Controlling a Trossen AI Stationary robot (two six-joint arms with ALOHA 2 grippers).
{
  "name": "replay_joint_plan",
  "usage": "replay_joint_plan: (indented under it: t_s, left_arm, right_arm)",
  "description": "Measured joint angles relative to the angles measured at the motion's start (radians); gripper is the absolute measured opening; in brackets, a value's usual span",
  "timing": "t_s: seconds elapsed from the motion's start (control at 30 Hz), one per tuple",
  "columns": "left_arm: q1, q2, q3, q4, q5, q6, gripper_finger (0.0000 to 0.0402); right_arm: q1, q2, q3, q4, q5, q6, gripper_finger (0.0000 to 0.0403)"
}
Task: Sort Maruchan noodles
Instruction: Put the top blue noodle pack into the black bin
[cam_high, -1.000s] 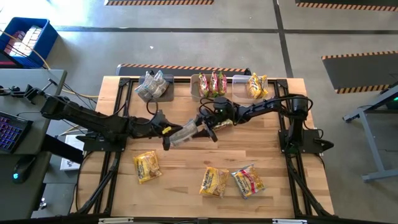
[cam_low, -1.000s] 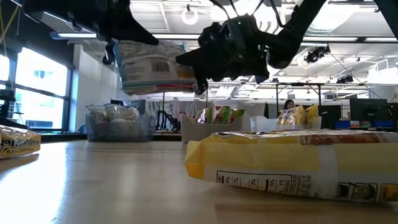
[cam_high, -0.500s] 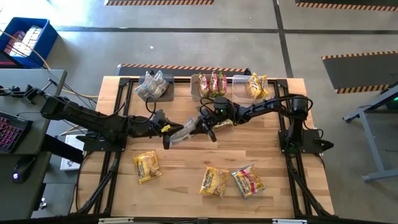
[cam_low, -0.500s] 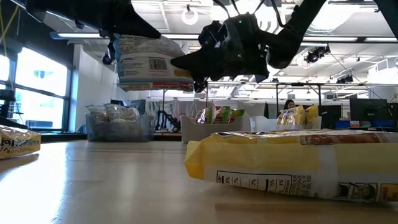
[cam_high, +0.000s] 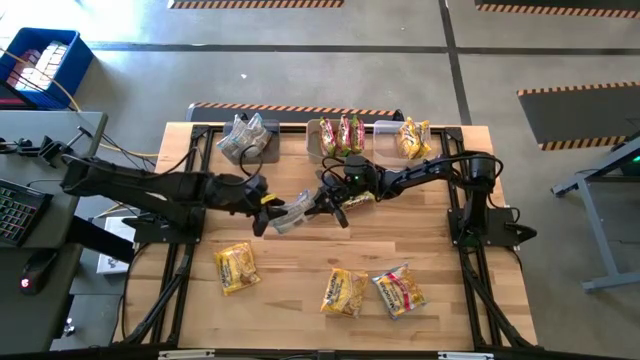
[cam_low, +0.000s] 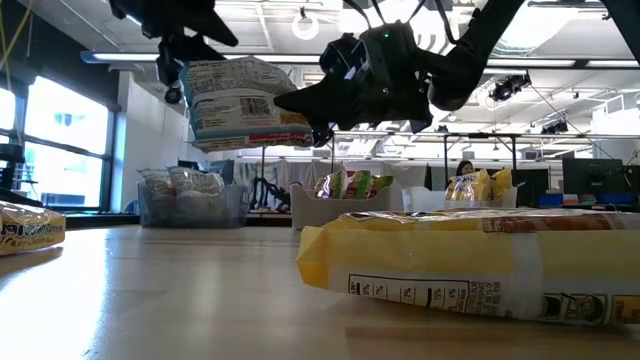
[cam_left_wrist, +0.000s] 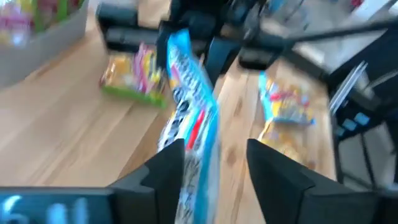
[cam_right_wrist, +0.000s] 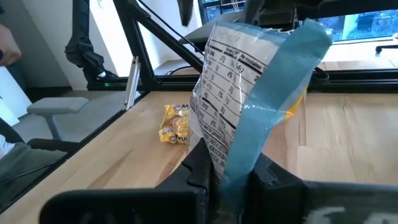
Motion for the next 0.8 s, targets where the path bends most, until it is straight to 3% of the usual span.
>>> replay_joint_plan:
  t_s: [0.17, 0.37, 0.6, 0.8]
  left_arm:
    - [0.058, 0.07, 0.109, -0.166, 0.114, 0.0, 0.0195]
    - [0.128, 0.192, 0.195, -0.2, 0.249, 0.079, 0.021]
    - [0.181, 0.318, 0.301, -0.348, 0.299, 0.238, 0.0211]
    - [0.209, 0.354, 0.413, -0.442, 0.3, 0.315, 0.0211]
  right_arm:
    - [0.0, 0.0, 0.0, 0.005, 0.0, 0.0, 0.0022]
    - [0.001, 0.0, -0.001, 0.002, -0.004, -0.001, 0.0021]
    - [0.0, 0.001, -0.001, -0.012, 0.003, -0.016, 0.0021]
    - [0.0, 0.001, 0.0, -0.001, 0.005, -0.024, 0.0021]
